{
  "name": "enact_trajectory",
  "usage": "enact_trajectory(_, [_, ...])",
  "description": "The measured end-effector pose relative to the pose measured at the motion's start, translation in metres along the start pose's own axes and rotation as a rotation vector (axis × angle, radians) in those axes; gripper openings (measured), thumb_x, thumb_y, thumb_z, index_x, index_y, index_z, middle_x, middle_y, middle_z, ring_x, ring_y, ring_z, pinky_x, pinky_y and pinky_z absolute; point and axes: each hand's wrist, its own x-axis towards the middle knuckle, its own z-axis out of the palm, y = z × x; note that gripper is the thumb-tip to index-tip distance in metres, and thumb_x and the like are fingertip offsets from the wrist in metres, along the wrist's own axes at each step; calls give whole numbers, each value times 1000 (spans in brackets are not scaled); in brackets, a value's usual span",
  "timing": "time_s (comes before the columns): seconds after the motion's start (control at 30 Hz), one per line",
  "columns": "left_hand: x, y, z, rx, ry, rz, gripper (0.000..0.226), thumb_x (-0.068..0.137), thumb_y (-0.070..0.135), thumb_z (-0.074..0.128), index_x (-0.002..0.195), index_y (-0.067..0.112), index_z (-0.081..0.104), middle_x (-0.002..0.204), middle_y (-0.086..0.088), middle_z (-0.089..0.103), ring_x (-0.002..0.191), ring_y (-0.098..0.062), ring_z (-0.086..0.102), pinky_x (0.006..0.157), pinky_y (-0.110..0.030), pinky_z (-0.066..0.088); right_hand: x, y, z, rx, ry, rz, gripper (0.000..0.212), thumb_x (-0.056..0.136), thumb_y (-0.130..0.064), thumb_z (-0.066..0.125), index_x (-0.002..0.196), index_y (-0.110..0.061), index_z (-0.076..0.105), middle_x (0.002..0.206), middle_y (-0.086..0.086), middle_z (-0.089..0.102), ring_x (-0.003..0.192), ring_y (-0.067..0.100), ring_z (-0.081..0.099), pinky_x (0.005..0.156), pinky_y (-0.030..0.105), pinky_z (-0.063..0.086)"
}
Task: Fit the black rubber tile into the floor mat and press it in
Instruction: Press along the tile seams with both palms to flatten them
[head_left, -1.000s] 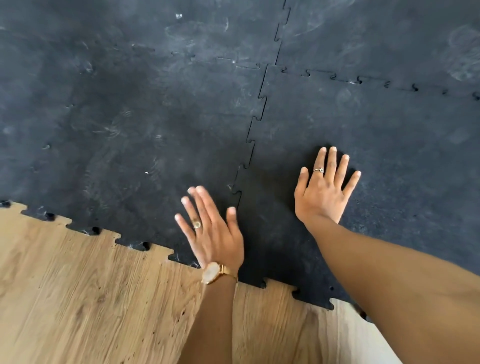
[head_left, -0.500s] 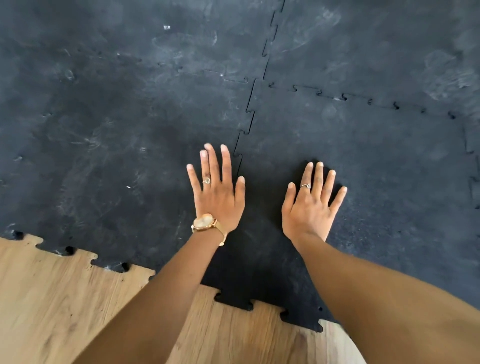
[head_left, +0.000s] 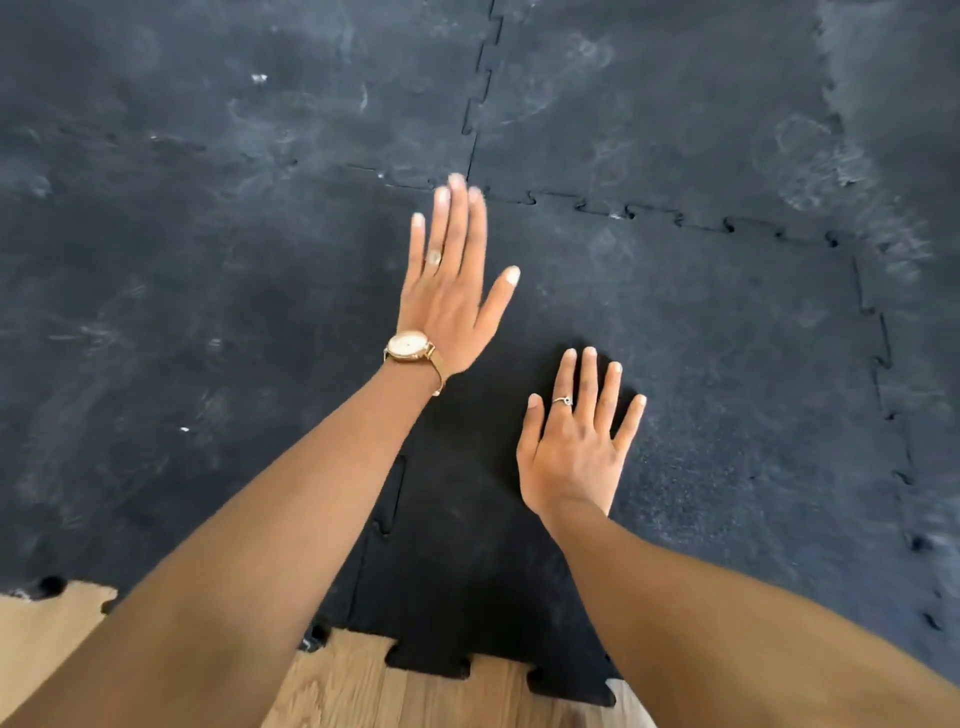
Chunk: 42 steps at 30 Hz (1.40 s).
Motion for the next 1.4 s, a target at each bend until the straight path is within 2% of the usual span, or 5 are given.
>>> enact_trajectory(0.2, [39,-14,7,-85,-457,-103,83,95,57,12,153,-1,5,161,-20,-3,150,-27,-5,121,-44,-5,1,-2,0,0,-2,4,63,99,-43,16,155,-15,20,163,4,19,152,29,12,121,57,8])
enact_trajectory(0.37, [80,-17,10,-81,-79,-85,70,102,44,21,153,-1,1,161,-19,0,150,-28,-2,122,-41,-3,1,0,1,3,12,12,62,99,-42,19,155,-15,23,162,5,22,151,29,15,120,58,12])
enact_trajectory(1.03, [90,55,48,22,-178,342,69,102,46,19,154,4,2,162,-11,-6,150,-26,-4,122,-41,-3,1,-1,0,19,-13,14,61,100,-42,21,155,-16,20,163,5,20,152,28,10,119,56,8])
enact_trajectory(1.27, [108,64,7,-197,-582,218,69,101,47,29,155,9,10,163,-9,2,150,-22,3,121,-38,8,1,0,-4,8,-60,5,62,101,-43,15,156,-17,9,165,4,9,152,28,0,121,57,2])
enact_trajectory(1.4, [39,40,-22,-473,-154,-1,51,102,23,37,150,6,31,161,-11,18,150,-25,8,118,-39,18,1,0,-4,16,-69,2,63,99,-43,10,157,-17,9,165,3,8,152,27,-1,121,56,-1])
